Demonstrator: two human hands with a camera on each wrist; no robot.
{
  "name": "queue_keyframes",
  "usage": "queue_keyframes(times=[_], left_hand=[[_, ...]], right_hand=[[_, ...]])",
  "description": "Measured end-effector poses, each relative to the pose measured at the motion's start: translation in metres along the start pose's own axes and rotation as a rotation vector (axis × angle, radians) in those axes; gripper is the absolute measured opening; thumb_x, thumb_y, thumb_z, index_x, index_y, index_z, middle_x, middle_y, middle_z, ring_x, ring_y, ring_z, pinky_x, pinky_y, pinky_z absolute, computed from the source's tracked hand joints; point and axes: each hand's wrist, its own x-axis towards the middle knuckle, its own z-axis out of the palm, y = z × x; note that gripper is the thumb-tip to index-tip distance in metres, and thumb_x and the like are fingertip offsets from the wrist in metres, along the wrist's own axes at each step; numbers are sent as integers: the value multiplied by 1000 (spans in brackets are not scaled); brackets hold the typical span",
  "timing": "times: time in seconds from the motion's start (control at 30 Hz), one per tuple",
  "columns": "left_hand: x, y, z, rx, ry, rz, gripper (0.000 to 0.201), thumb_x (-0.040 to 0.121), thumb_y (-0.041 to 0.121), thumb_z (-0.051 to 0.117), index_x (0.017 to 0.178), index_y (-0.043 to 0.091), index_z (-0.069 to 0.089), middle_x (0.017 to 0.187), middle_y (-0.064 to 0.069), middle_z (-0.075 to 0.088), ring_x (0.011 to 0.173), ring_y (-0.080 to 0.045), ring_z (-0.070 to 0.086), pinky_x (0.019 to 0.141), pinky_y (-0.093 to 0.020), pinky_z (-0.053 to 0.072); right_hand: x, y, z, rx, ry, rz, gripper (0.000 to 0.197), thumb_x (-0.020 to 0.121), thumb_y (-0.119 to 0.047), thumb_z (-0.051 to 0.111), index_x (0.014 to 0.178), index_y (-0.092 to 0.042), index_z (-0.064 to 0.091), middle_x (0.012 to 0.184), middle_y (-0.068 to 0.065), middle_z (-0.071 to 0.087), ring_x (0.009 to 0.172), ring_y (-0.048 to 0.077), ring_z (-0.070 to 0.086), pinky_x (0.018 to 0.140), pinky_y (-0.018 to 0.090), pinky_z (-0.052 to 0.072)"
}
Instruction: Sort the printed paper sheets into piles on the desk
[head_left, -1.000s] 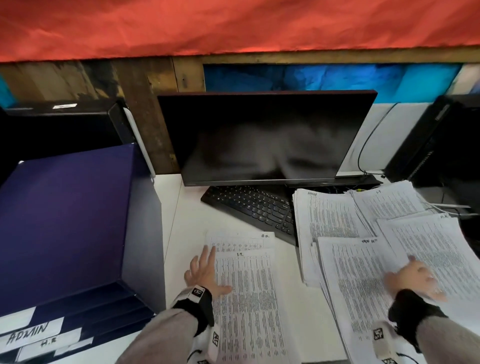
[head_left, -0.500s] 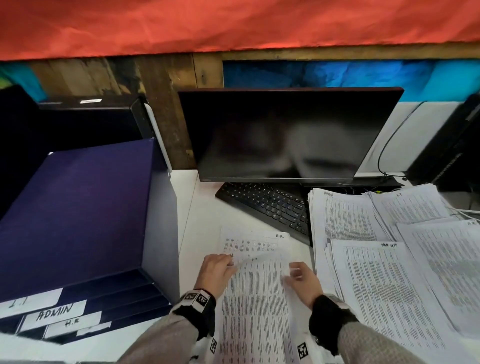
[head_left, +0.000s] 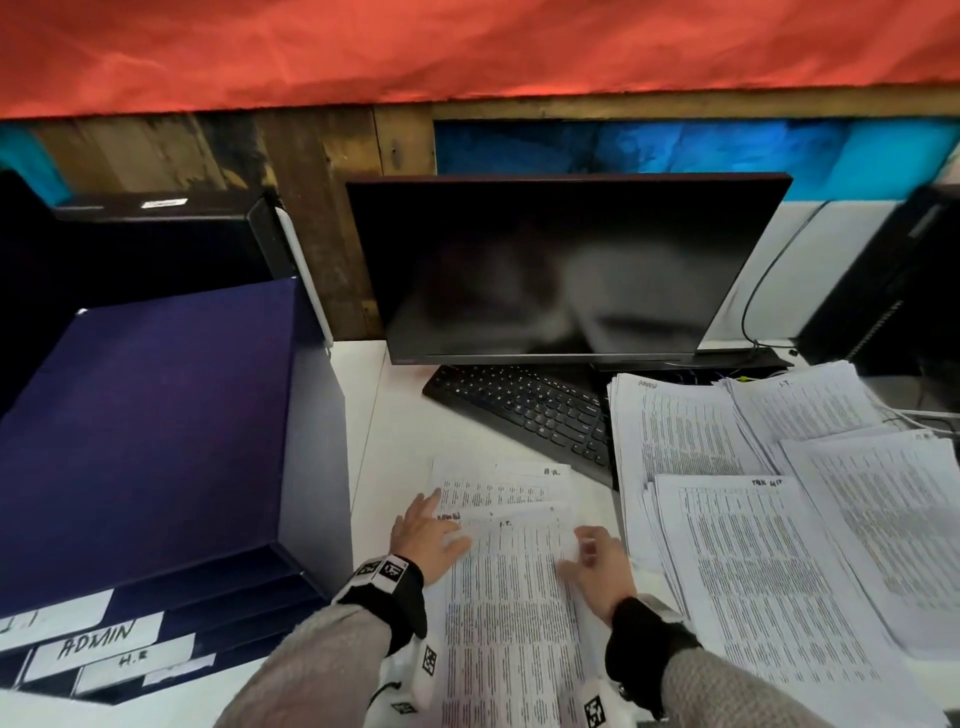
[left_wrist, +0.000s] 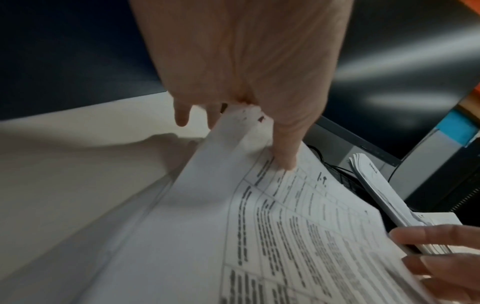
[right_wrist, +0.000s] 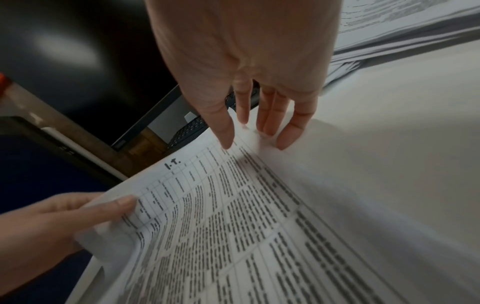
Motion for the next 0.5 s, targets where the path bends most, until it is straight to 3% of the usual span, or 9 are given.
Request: queue_keyframes(times=[0.07,0.13,0.23,0.33,0.4,0.5], left_hand=[[1,1,-1,14,-35,-11,43,94,47,46,128,23,57,155,4,19,145,-21,8,117,-44,5],[-1,3,-2,46,25,19,39,93,45,47,122,23,62,138,3,37,133,-20,28,112,-37,17],[-6,3,1,14,147,130,34,95,38,50,119,19,64,125,4,47,120,-17,39,106,-32,26],[-16,8,2,-113,272,256,27,94,27,55,107,10,70,110,3,55,109,-13,42,101,-31,34],[-21,11,3,-205,325,275,23,91,23,61,101,6,72,99,6,53,104,-12,43,93,-23,35],[-23,11,-3,-406,384,178,18,85,23,69,89,6,73,89,10,51,94,-12,48,78,-14,31]], right_hand=[[2,1,2,20,-4,15,58,76,-15,76,126,-12,47,114,12,52,97,23,56,87,33,49],[4,0,1,12,-23,36,53,80,-17,73,127,-9,50,115,13,53,97,22,56,85,28,45],[7,1,-2,46,-26,79,40,84,-17,68,121,-7,55,103,11,55,88,20,53,80,29,44],[9,0,-6,190,-5,115,47,80,-12,72,121,-11,50,91,8,50,76,20,48,75,35,45],[9,-3,-8,245,-37,109,46,77,-11,75,116,-11,50,95,11,56,77,21,52,69,30,44],[1,-13,-13,279,-100,77,19,80,-8,72,93,-3,58,93,14,68,78,22,63,67,27,49]])
